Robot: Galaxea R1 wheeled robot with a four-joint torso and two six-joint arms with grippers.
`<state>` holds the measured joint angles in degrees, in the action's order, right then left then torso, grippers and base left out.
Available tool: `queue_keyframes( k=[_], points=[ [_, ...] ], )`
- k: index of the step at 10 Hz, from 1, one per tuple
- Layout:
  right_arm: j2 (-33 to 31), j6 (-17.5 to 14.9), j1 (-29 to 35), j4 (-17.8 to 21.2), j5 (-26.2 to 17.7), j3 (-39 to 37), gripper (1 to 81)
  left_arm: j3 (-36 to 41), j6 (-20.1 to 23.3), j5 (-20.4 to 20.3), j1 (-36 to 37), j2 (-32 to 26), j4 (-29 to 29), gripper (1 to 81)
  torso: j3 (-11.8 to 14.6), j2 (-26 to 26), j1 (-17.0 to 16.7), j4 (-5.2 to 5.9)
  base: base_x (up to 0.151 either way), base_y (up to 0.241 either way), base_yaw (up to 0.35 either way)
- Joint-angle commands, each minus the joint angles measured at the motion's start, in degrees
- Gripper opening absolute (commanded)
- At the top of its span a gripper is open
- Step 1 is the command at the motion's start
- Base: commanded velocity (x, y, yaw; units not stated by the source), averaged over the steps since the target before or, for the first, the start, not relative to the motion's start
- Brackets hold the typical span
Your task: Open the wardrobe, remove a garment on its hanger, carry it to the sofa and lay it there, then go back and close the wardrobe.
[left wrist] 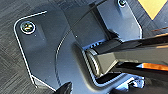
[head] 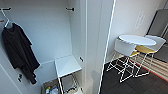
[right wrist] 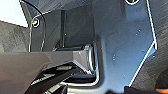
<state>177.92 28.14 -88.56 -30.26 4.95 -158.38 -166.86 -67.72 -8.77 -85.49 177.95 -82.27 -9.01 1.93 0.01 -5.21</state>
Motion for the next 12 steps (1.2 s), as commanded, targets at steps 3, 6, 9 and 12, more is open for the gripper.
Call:
queue_keyframes(
  k=[3,6,9,12],
  points=[
    [0.44,-0.1,1.59,0.2,-2.4,0.1,81.1,-0.04,0.13,2.17,1.86,0.13,-0.52,81.1,0.0,0.0,0.0,0.0,0.0,0.0,0.288],
    [0.53,-0.1,1.67,0.2,-2.31,0.1,81.1,-0.04,0.13,2.17,1.86,0.22,-0.52,81.1,0.0,0.0,0.02,0.0,0.0,0.0,0.291],
    [0.53,-0.1,1.59,0.2,-2.31,0.1,81.1,-0.04,0.13,2.17,1.86,0.22,-0.52,81.1,0.0,0.0,0.0,0.0,0.0,0.0,0.238],
    [0.44,-0.1,1.59,0.2,-2.31,0.1,81.1,-0.04,0.13,2.09,1.86,0.22,-0.52,81.1,0.0,0.0,0.0,0.0,0.0,0.0,0.199]
  ],
)
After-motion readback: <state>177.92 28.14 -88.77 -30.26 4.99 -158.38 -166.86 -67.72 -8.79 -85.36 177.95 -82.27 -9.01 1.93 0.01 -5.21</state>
